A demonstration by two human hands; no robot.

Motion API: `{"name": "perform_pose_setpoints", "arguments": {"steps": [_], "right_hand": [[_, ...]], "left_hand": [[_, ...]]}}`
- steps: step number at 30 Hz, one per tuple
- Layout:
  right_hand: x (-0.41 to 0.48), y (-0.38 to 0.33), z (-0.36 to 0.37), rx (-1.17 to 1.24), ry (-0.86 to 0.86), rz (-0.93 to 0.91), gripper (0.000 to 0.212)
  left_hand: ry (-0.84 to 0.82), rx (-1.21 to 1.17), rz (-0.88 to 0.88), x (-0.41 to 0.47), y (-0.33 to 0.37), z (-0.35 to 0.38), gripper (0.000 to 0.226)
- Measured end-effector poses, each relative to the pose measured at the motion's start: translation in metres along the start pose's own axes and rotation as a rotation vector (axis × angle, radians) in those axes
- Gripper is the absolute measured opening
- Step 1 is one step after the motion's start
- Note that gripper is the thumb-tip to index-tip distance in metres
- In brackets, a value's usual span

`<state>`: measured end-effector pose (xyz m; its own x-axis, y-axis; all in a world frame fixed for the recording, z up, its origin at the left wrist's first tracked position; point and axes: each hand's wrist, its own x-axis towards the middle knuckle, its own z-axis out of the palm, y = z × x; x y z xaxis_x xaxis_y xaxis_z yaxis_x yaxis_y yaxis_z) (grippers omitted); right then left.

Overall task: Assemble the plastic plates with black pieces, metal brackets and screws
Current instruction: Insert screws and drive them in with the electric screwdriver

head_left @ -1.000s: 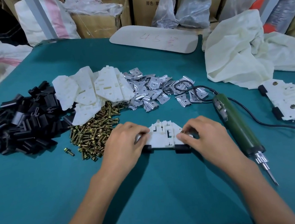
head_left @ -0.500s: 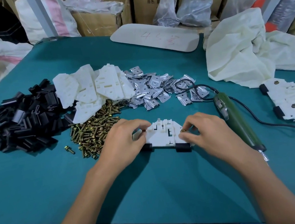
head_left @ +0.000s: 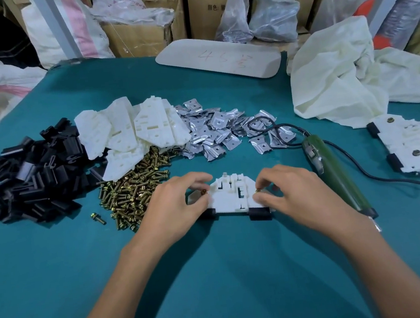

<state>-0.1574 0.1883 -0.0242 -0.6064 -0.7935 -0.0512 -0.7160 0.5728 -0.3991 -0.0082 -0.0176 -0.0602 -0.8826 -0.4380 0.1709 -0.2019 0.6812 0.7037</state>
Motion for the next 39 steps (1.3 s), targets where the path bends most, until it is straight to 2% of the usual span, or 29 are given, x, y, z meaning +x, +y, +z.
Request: {"name": "perform_pose_setpoints", "arguments": {"steps": [5, 10, 11, 13, 15, 18, 20, 21, 23, 28, 31, 33, 35, 37, 39], "right_hand": [[-0.006, 0.008, 0.000, -0.008, 0.006, 0.075, 0.038], [-0.029, 0.048, -0.016, 0.006, 0.329, 0.291, 0.052], [-0.033, 0.058, -0.020, 0.001, 0.335, 0.365, 0.059], [-0.037, 0.073, -0.024, -0.003, 0.232, 0.527, 0.071], [-0.041, 0.079, -0.022, 0.010, 0.127, 0.630, 0.069], [-0.038, 0.080, -0.018, -0.011, 0.149, 0.671, 0.059], [-0.035, 0.078, -0.020, 0.023, 0.175, 0.684, 0.042], [-0.034, 0.079, -0.021, 0.074, 0.197, 0.688, 0.033], [-0.037, 0.083, -0.024, 0.248, 0.253, 0.677, 0.028], [-0.047, 0.086, -0.031, 1.243, 0.419, 0.675, 0.023], [-0.048, 0.073, -0.034, 1.633, 0.479, 0.564, 0.011], [-0.049, 0.066, -0.035, 1.768, 0.455, 0.421, 0.020], [-0.049, 0.061, -0.035, 1.832, 0.408, 0.291, 0.042], [-0.044, 0.052, -0.035, 1.836, 0.395, 0.252, 0.054], [-0.037, 0.041, -0.032, 1.826, 0.418, 0.269, 0.054]], "left_hand": [[0.007, -0.051, 0.002, -0.001, -0.003, 0.004, 0.036], [-0.156, 0.034, 0.050, 0.003, 0.000, 0.015, 0.082], [-0.204, 0.066, 0.054, 0.006, 0.002, 0.019, 0.088], [-0.244, 0.133, 0.083, 0.009, 0.004, 0.028, 0.091], [-0.208, 0.151, 0.102, 0.011, 0.004, 0.035, 0.089], [-0.160, 0.123, 0.091, 0.010, 0.003, 0.042, 0.094], [-0.145, 0.105, 0.084, 0.008, 0.004, 0.046, 0.099], [-0.144, 0.098, 0.080, 0.008, 0.004, 0.046, 0.100], [-0.149, 0.098, 0.077, 0.007, 0.004, 0.046, 0.101], [-0.164, 0.116, 0.080, 0.007, 0.005, 0.045, 0.102], [-0.167, 0.122, 0.081, 0.007, 0.006, 0.044, 0.101], [-0.166, 0.119, 0.077, 0.007, 0.007, 0.044, 0.101], [-0.164, 0.110, 0.069, 0.007, 0.008, 0.043, 0.101], [-0.162, 0.098, 0.065, 0.007, 0.008, 0.043, 0.101], [-0.166, 0.089, 0.064, 0.006, 0.008, 0.042, 0.101]]}}
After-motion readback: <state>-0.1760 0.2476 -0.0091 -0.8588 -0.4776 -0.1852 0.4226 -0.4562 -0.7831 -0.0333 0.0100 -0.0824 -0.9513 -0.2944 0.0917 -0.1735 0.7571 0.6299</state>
